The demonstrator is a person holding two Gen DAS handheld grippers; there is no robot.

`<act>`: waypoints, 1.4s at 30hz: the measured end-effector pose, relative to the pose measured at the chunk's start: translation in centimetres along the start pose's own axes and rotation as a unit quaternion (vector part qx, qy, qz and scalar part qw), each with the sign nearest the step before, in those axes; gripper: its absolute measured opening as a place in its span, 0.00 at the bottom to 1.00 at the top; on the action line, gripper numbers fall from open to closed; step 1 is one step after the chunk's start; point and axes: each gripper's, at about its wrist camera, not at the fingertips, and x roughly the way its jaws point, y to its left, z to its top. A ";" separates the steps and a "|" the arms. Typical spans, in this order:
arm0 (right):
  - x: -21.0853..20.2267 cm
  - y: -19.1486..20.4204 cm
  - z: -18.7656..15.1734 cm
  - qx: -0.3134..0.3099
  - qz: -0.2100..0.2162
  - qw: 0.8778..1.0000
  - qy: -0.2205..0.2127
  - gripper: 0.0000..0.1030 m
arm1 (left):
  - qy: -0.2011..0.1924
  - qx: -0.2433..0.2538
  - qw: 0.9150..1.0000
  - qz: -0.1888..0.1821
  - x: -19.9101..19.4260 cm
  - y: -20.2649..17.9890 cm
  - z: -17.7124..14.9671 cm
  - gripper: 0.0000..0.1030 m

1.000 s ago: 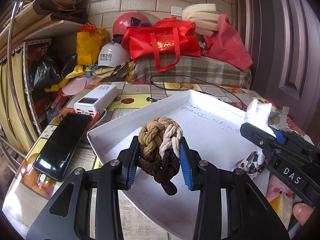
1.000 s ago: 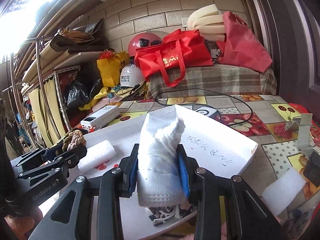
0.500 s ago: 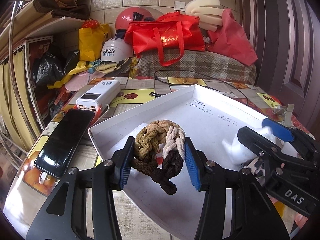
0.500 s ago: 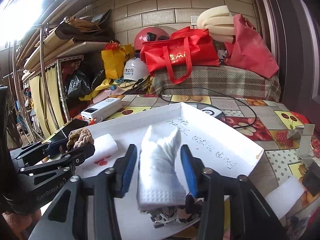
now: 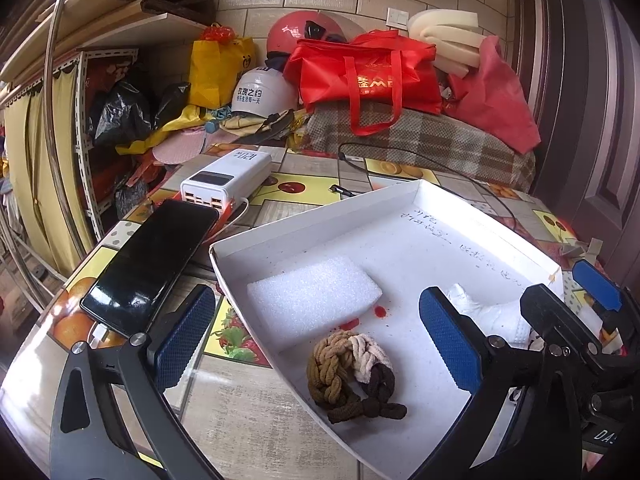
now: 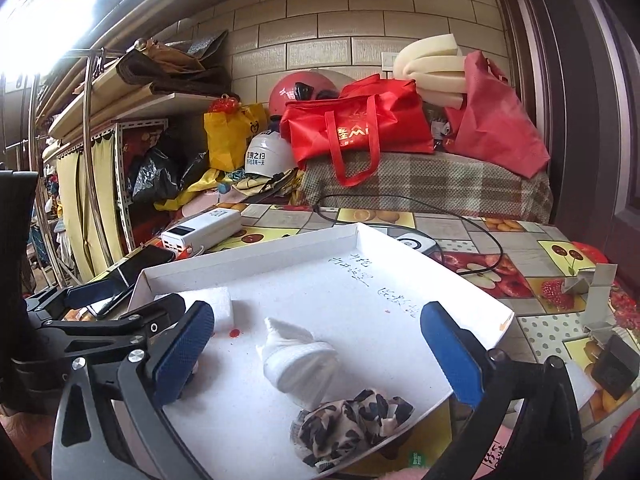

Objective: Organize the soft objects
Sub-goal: 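Grasp the tan carton with the left tool while the right tool grasps the yellow sponge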

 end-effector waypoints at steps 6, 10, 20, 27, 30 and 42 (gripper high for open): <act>-0.7 0.1 0.0 0.000 -0.004 1.000 -0.017 1.00 | -0.008 -0.006 1.000 0.009 -0.2 0.0 -0.1 1.00; -1.6 0.0 -0.2 0.004 -0.016 0.999 -0.032 1.00 | -0.031 -0.013 0.999 0.004 -1.2 0.4 -0.3 1.00; -6.4 -0.8 -1.9 0.000 -0.007 0.999 -0.048 1.00 | -0.070 -0.002 0.996 -0.055 -5.0 0.4 -1.7 1.00; -10.5 -2.0 -3.8 -0.028 0.016 0.999 -0.027 1.00 | -0.102 0.118 0.982 -0.110 -9.3 -3.6 -4.0 1.00; -12.6 -4.4 -4.6 -0.013 0.009 1.000 -0.019 1.00 | -0.085 0.155 0.973 -0.147 -9.9 -5.1 -4.9 1.00; -16.5 -15.0 -8.1 0.031 0.003 0.992 0.119 1.00 | -0.008 0.245 0.947 -0.208 -8.6 -9.1 -6.3 0.87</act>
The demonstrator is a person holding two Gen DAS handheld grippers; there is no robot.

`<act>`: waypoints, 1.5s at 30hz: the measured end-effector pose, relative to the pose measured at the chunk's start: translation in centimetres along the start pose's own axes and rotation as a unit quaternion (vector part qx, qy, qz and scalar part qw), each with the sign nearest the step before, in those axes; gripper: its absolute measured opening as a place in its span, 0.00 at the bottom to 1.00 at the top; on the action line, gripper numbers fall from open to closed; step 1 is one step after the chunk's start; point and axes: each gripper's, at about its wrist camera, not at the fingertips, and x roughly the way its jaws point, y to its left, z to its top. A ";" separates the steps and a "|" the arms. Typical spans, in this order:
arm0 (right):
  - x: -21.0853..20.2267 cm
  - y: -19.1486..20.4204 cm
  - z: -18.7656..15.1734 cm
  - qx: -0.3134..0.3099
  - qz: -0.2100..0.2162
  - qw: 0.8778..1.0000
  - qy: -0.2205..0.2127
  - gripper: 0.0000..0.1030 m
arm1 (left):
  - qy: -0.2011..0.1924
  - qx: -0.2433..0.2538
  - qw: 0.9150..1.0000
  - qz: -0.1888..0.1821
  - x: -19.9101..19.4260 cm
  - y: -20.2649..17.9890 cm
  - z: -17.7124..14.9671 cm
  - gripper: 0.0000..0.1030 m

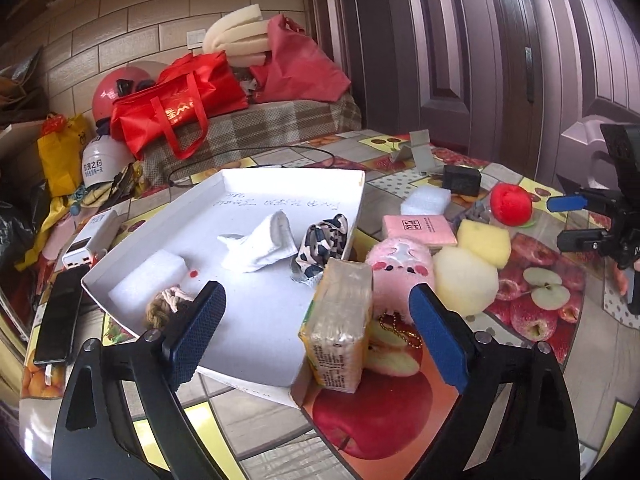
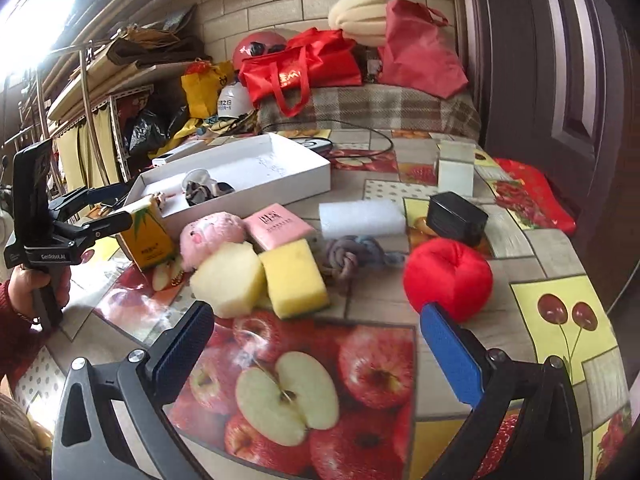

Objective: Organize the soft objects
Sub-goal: 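Grasp the tan carton with the left tool while the right tool grasps the yellow sponge, then carry the carton with the left tool into the tray while the right tool releases the sponge there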

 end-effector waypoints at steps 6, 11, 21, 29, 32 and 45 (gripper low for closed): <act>2.7 0.9 0.4 -0.029 0.022 0.999 0.033 0.91 | 0.026 0.013 1.000 0.000 1.0 -0.5 -0.1 0.69; 5.7 2.2 1.1 -0.050 0.032 0.996 0.073 0.67 | 0.030 0.013 0.999 -0.007 1.1 -0.4 -0.1 0.54; 6.9 1.8 1.4 -0.030 0.054 0.993 0.096 0.39 | 0.058 0.028 0.998 -0.013 2.1 -1.0 -0.1 0.27; 3.1 1.8 1.6 -0.032 0.043 0.999 -0.004 0.36 | -0.037 0.041 0.998 0.015 -1.5 -1.5 -0.4 0.23; 0.1 1.5 1.1 -0.023 0.020 0.996 -0.082 0.36 | -0.096 0.033 0.991 0.088 -3.9 -1.7 -0.8 0.23; -1.5 3.4 1.2 -0.021 0.002 0.989 -0.149 0.36 | -0.095 -0.074 0.984 0.129 -4.6 1.6 -1.5 0.23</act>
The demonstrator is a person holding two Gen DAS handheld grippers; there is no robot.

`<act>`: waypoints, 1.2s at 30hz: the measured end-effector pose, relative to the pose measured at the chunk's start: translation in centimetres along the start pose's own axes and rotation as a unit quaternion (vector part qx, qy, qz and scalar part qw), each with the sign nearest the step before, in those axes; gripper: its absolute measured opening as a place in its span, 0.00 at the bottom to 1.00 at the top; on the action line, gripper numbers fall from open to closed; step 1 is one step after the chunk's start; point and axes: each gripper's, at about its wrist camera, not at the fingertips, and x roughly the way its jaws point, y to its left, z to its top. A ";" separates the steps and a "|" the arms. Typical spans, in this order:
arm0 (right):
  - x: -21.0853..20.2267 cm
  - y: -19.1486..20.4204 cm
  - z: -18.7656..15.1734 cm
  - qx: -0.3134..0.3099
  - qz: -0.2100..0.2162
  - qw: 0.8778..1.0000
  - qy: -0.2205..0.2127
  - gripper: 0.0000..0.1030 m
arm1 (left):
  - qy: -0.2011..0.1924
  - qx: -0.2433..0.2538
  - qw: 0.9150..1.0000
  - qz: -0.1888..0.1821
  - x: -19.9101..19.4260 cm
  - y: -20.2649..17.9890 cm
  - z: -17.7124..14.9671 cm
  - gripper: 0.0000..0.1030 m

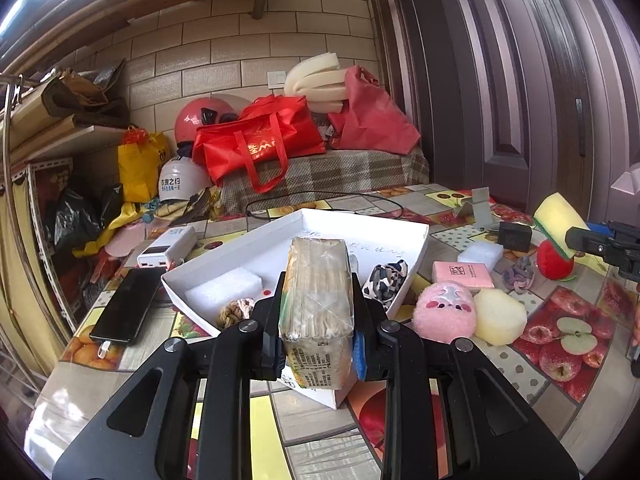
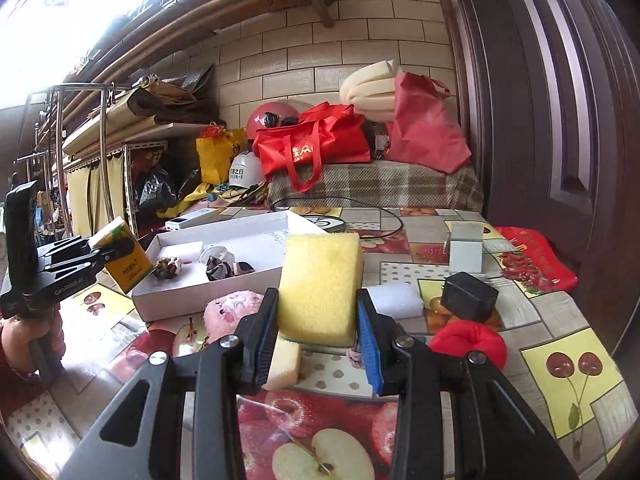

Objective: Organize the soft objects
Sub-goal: 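Carry the carton with the left tool into the tray while the right tool releases the sponge there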

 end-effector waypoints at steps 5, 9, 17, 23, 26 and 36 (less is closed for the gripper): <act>0.6 2.2 -0.1 -0.010 0.025 1.000 0.003 0.36 | 0.004 -0.009 1.000 0.010 0.2 0.2 -0.1 0.23; 1.8 4.1 0.0 -0.018 0.047 0.999 0.014 0.36 | 0.014 -0.021 1.000 0.013 0.6 0.6 -0.1 0.23; 4.8 7.7 0.7 -0.027 0.077 0.996 0.027 0.36 | 0.021 -0.036 0.999 0.034 2.4 2.2 0.2 0.23; 7.9 9.5 1.4 -0.007 0.086 0.996 0.035 0.36 | 0.029 -0.049 0.997 0.041 4.4 4.0 0.7 0.23; 9.4 10.8 1.8 -0.012 0.090 0.995 0.035 0.36 | 0.043 -0.057 0.996 0.044 6.2 4.9 1.1 0.23; 16.5 14.4 2.4 -0.033 0.143 0.980 0.136 0.36 | 0.073 -0.118 0.989 0.058 10.3 8.2 1.8 0.23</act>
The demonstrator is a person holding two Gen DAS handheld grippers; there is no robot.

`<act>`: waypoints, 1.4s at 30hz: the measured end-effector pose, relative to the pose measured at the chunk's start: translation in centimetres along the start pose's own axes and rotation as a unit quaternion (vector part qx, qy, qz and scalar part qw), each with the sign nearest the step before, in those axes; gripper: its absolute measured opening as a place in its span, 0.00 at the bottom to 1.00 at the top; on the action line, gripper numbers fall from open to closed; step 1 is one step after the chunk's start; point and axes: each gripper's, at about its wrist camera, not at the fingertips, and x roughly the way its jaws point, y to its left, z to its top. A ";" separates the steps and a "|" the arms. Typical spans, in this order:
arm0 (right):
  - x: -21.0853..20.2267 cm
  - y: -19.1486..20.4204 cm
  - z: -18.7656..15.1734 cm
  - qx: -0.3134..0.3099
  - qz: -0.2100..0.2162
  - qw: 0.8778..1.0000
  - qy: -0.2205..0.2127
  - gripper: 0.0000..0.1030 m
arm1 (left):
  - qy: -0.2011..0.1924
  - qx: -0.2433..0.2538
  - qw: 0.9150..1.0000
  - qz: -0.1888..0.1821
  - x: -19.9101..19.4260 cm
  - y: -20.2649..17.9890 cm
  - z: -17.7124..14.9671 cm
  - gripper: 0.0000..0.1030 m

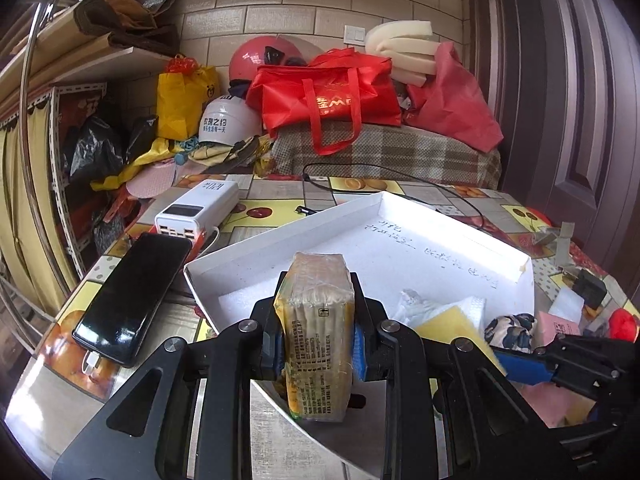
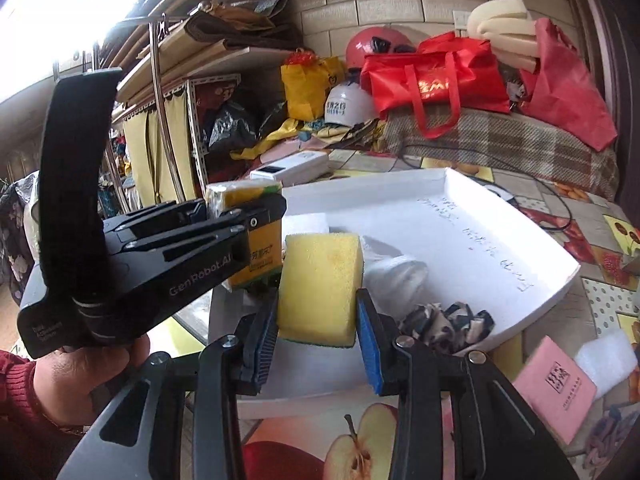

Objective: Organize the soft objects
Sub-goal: 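Carry the carton with the left tool into the tray while the right tool releases the sponge there, then grasp the pink plush with the left tool while the right tool grasps the red apple plush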

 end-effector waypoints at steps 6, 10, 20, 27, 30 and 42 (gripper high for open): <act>2.7 -2.5 0.8 0.056 -0.031 0.997 0.040 0.36 | 0.009 -0.006 1.000 -0.005 0.6 0.1 0.2 0.23; 2.1 -5.2 1.0 0.112 -0.087 0.990 0.009 0.36 | 0.020 0.028 0.999 -0.011 1.2 -1.2 0.3 0.23; 1.6 -4.7 1.7 0.099 -0.113 0.989 -0.015 0.51 | 0.023 0.058 0.998 -0.030 1.3 -2.3 0.3 0.42; 0.7 -5.3 1.7 0.115 -0.128 0.985 -0.035 1.00 | 0.013 -0.032 0.999 -0.003 0.9 1.3 0.4 1.00; 0.7 -4.5 1.8 0.096 -0.136 0.985 -0.038 1.00 | 0.006 -0.029 1.000 0.008 0.6 1.1 0.4 1.00; -2.2 -2.4 1.0 0.055 -0.146 0.982 -0.105 1.00 | -0.041 -0.028 0.999 0.022 -2.1 0.5 -0.3 1.00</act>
